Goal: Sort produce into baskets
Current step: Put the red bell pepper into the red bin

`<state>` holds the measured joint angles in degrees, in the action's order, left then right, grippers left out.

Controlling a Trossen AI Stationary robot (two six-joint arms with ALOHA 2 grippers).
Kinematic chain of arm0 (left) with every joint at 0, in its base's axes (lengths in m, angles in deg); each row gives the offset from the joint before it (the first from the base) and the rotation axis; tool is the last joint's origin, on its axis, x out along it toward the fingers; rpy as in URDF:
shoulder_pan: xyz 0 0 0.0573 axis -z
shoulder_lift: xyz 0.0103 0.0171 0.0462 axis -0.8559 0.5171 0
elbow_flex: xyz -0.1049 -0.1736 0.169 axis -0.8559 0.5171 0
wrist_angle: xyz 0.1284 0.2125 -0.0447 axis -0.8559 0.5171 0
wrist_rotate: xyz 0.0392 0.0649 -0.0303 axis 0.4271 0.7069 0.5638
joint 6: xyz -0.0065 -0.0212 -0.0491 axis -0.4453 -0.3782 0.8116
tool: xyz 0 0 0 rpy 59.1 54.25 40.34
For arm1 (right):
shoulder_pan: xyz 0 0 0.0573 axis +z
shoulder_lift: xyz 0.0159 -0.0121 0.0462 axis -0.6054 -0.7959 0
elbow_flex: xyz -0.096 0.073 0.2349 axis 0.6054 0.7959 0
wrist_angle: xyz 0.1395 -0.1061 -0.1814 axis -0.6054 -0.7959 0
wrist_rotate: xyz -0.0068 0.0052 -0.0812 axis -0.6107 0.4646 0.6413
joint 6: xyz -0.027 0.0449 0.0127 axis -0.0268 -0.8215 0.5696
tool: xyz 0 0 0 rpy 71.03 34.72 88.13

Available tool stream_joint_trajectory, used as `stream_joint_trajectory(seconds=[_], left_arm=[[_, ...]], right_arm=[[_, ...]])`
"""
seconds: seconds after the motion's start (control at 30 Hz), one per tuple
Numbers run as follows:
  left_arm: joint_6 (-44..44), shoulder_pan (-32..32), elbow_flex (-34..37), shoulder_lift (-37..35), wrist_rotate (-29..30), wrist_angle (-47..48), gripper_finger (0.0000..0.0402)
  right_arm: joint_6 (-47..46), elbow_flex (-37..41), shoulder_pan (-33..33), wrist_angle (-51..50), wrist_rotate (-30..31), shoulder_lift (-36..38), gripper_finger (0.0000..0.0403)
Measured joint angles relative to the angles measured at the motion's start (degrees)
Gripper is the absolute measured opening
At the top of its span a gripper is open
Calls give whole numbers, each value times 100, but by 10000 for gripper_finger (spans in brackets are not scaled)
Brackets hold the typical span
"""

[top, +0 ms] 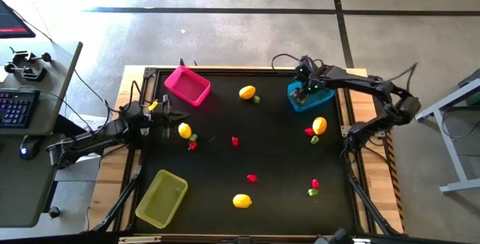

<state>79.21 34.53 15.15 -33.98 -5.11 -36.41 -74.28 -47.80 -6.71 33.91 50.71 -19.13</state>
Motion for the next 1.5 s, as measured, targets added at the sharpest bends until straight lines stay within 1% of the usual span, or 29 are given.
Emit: stream_joint_trajectory(seconds=[0.1,0.17,0.27,0.37,0.4,0.43,0.57,0.67,0.73,0.8,0.93,1.0,1.07,1.2,1.3,1.37,1.43,1.5], left_arm=[[-49,2,-1,0,-73,2,0],[-50,0,-1,0,-73,15,0],[-54,0,-2,23,-75,51,0],[-111,20,-50,135,-75,105,0],[-147,38,-91,196,-75,128,0],[-163,68,-147,267,-75,161,0],[-260,219,-456,623,-77,385,0],[-343,318,-712,905,-73,754,0],[-286,359,-805,1111,-1,861,0],[-171,392,-851,1329,48,899,0],[-161,428,-985,1808,129,911,0],[-147,426,-996,2031,267,852,0],[-53,426,-996,2255,472,656,0],[106,424,-996,2626,548,336,0],[266,445,-996,2867,606,313,0],[300,520,-996,3036,752,338,0],[300,616,-1045,3227,922,400,0],[327,716,-1257,3447,1017,551,0]], right_arm=[[-4,-211,120,-301,566,432,198],[-27,-263,280,-314,785,748,164],[-46,-263,549,-274,732,1090,104],[-107,-263,905,-157,735,1178,36],[-106,-263,1045,-68,729,1178,19],[-90,-263,1193,26,724,1176,10],[-45,-263,1800,706,722,1176,19],[121,-263,2173,1257,665,1169,8],[148,-263,2340,1545,573,1138,2],[144,-263,2480,1802,497,1093,5],[112,-263,2782,2311,464,909,1],[22,-263,2905,2522,458,786,1],[-95,-263,2991,2678,462,655,1],[-87,-263,3065,2949,457,359,1],[152,-263,2997,3018,159,169,0],[318,-263,2944,3078,-14,37,0],[559,-263,2929,3235,-36,-111,0],[801,-263,2933,3448,-56,-272,0]])
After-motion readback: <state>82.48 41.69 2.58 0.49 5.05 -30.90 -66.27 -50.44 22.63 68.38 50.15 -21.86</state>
